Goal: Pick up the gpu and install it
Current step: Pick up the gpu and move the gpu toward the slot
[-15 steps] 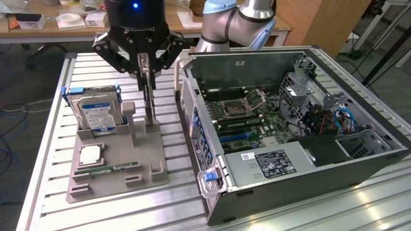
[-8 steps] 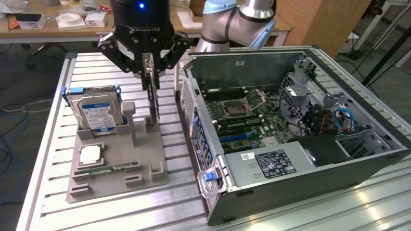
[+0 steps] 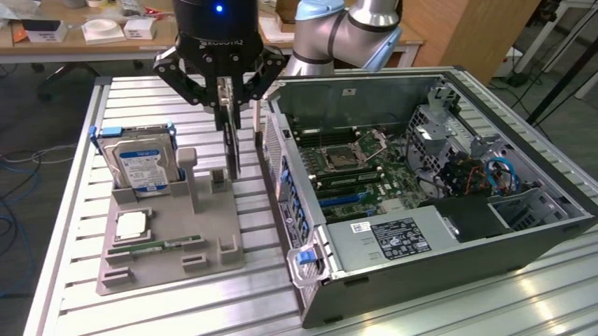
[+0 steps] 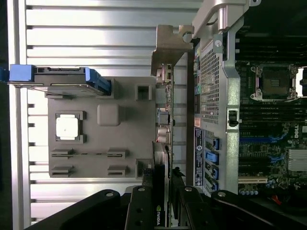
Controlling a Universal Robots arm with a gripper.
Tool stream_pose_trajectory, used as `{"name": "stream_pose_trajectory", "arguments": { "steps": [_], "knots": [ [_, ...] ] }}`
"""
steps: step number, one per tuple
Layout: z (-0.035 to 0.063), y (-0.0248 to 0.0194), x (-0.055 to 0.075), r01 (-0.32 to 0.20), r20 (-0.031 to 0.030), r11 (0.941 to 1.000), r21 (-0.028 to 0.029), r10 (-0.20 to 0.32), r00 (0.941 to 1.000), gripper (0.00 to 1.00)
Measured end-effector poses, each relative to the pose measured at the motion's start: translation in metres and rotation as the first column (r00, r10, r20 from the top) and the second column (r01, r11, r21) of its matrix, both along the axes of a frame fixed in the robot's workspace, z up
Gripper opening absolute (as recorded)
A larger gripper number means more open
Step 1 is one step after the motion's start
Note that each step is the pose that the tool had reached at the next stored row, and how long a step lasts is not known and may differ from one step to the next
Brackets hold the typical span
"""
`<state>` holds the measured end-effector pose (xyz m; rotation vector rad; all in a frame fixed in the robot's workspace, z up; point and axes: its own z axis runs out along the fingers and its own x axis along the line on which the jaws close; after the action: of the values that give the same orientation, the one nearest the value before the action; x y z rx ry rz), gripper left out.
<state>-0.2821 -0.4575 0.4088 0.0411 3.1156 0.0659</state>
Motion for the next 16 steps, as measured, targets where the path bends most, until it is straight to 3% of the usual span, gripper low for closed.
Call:
{"name": "stream_pose_trajectory", "arguments": {
  "steps": [16],
  "knots": [
    [-0.0001,0.0,0.02,0.0,0.0001,1.0,0.0001,0.0,1.0,0.26]
  ]
}}
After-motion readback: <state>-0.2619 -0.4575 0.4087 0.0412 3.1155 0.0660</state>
